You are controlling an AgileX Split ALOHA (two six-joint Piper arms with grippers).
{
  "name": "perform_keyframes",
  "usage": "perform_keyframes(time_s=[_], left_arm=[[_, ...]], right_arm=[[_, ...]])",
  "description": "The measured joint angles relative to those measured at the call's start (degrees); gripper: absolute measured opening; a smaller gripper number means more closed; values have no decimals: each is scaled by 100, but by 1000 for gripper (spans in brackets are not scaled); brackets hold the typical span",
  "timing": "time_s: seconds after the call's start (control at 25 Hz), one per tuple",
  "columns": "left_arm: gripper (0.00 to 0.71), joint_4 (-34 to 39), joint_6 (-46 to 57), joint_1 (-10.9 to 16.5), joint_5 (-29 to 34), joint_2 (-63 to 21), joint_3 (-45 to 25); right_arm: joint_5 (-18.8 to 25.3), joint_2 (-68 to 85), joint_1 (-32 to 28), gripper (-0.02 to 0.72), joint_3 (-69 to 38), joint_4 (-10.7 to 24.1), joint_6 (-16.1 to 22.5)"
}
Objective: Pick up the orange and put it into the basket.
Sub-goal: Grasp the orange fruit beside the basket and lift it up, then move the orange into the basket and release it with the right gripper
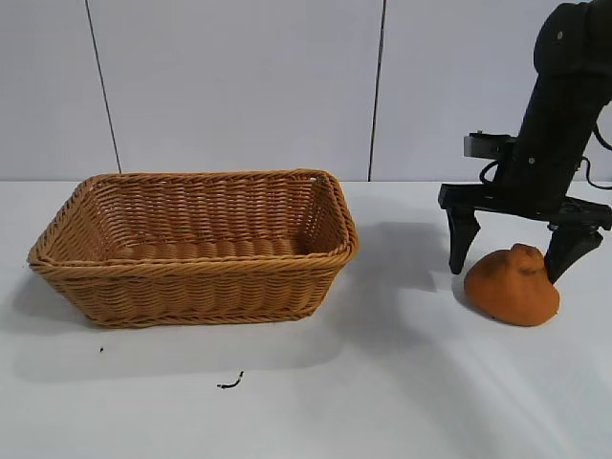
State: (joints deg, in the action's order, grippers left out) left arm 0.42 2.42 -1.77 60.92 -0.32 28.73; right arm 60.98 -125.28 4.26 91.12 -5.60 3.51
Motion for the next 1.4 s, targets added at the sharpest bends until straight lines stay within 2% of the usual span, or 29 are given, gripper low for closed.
perform_keyframes(time_s=[0.28, 0.48, 0.6, 0.84, 1.04, 1.24, 1.4], left_arm=[[666, 0, 0, 0, 0, 0, 0], [666, 0, 0, 0, 0, 0, 0], [666, 0, 0, 0, 0, 0, 0], [666, 0, 0, 0, 0, 0, 0], [666, 0, 0, 0, 0, 0, 0], [666, 0, 0, 0, 0, 0, 0], [666, 0, 0, 0, 0, 0, 0]], right_arm=[[754, 317, 0, 11, 1346, -28, -66], [802, 489, 24, 11, 2186, -70, 27], [850, 514, 249, 11, 2651, -70, 72], [891, 514, 1019, 11, 2728, -70, 126], [665, 494, 1778, 11, 2728, -81, 249], [223, 101, 2530, 11, 2746, -115, 475], [-187, -431, 2879, 11, 2746, -115, 524]])
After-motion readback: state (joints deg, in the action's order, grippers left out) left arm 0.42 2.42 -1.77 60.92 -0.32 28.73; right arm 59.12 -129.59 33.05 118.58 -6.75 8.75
